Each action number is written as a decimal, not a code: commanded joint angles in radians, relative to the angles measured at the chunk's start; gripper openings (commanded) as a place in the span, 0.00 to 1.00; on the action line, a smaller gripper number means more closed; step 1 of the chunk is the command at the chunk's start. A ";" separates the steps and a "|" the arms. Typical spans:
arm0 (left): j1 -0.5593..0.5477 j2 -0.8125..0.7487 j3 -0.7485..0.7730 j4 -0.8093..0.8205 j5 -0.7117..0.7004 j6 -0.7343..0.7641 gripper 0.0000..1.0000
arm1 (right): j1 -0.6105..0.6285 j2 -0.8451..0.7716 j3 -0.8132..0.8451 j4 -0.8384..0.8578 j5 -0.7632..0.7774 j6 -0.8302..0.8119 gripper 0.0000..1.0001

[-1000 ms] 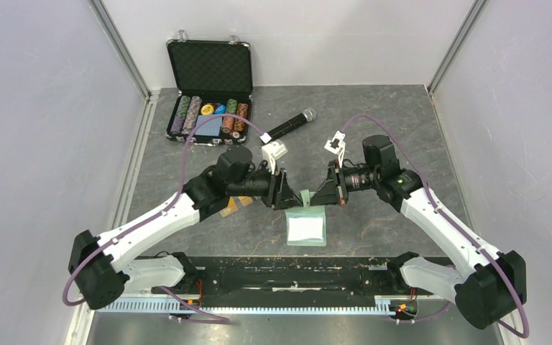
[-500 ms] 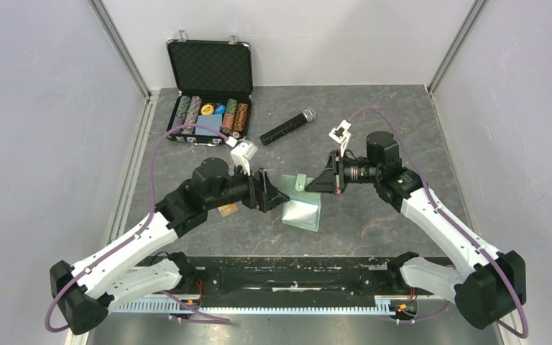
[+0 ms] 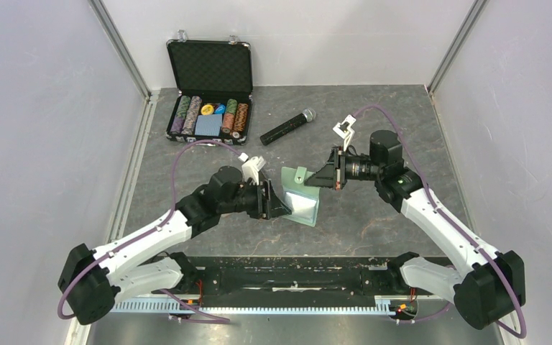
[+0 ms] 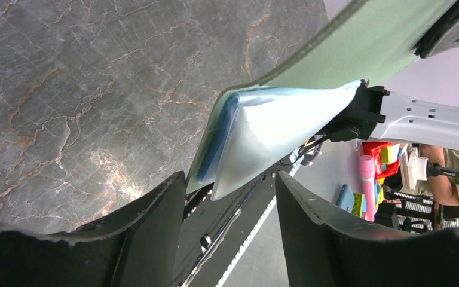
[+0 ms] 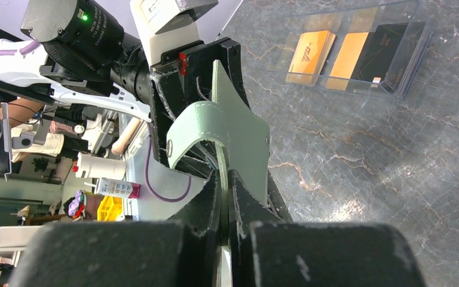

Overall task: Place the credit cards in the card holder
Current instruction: Open the card holder at the center of the board.

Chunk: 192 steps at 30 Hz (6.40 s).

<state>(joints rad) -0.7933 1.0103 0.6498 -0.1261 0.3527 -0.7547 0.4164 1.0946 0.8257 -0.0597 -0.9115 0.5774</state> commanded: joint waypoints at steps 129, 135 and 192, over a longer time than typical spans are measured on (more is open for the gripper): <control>0.065 0.259 0.166 0.042 0.079 0.208 0.68 | -0.039 0.052 -0.147 -0.029 -0.039 0.319 0.00; 0.065 0.305 0.161 0.035 0.065 0.184 0.68 | -0.044 0.069 -0.166 -0.024 -0.047 0.322 0.00; 0.132 0.297 0.154 0.310 0.652 0.053 0.07 | -0.023 0.104 0.071 -0.442 -0.226 -0.354 0.64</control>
<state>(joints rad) -0.6586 1.3151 0.7525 0.1783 0.9569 -0.7307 0.3538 1.1812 0.8558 -0.5167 -1.0840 0.2722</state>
